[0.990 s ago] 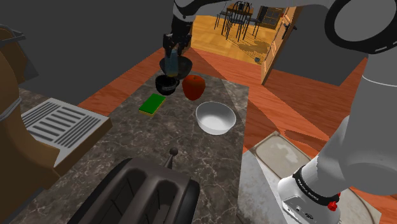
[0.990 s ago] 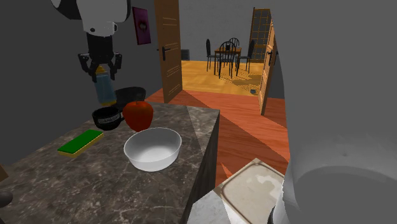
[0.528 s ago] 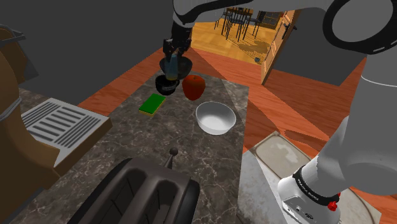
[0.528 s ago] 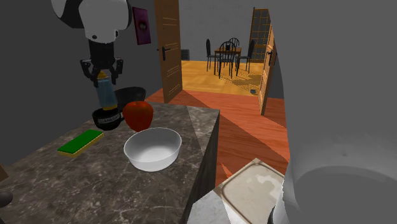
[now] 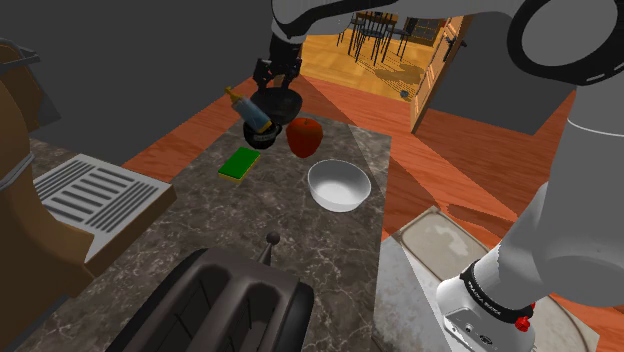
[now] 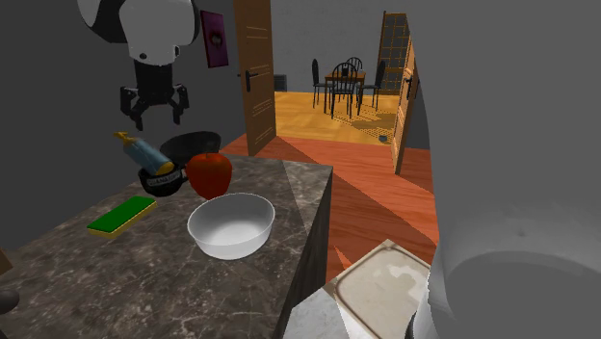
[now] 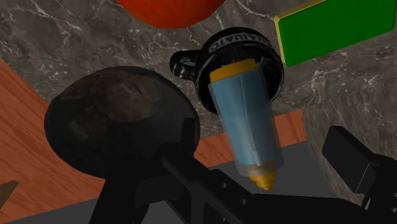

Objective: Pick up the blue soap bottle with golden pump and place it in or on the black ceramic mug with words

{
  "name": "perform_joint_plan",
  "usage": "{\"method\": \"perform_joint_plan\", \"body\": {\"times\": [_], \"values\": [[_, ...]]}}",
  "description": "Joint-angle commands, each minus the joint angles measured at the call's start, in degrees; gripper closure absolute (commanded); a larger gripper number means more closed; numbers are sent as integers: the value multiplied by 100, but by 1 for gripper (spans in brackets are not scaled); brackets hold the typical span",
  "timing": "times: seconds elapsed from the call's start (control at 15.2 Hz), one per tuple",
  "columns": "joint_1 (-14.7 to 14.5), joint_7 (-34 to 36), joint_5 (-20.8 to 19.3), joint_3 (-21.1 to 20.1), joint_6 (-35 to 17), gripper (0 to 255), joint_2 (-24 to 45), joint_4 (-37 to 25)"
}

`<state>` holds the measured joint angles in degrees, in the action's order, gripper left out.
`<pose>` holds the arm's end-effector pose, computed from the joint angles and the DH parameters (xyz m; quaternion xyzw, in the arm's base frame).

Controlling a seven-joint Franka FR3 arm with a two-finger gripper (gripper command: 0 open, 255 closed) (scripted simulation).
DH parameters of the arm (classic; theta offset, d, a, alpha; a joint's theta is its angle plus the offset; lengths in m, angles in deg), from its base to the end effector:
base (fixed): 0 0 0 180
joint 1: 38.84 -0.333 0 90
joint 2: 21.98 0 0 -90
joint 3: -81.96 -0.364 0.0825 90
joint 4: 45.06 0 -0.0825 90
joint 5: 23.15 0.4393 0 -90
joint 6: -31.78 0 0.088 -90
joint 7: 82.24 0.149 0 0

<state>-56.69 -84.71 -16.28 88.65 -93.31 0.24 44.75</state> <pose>0.7531 0.1683 0.4271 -0.9882 -0.0962 -0.1125 0.0399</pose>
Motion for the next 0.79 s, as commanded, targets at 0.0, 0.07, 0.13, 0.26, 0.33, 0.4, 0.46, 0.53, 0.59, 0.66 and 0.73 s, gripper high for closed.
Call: {"method": "perform_joint_plan", "body": {"times": [0.0,0.07,0.13,0.26,0.33,0.4,0.46,0.53,0.59,0.66,0.73], "values": [[0,0,0,0,0,0,0,0],[-1,10,-17,9,140,0,-100,-41],[-1,20,-33,17,283,0,-194,-90],[0,37,-61,31,546,0,-348,-201],[0,37,-61,30,546,0,-348,-201],[0,37,-61,30,546,0,-348,-200],[0,37,-61,30,546,0,-348,-201],[0,37,-61,30,546,0,-348,-201],[0,37,-61,30,546,0,-348,-201],[0,37,-61,30,546,0,-348,-201],[0,37,-61,30,546,0,-348,-201]]}}
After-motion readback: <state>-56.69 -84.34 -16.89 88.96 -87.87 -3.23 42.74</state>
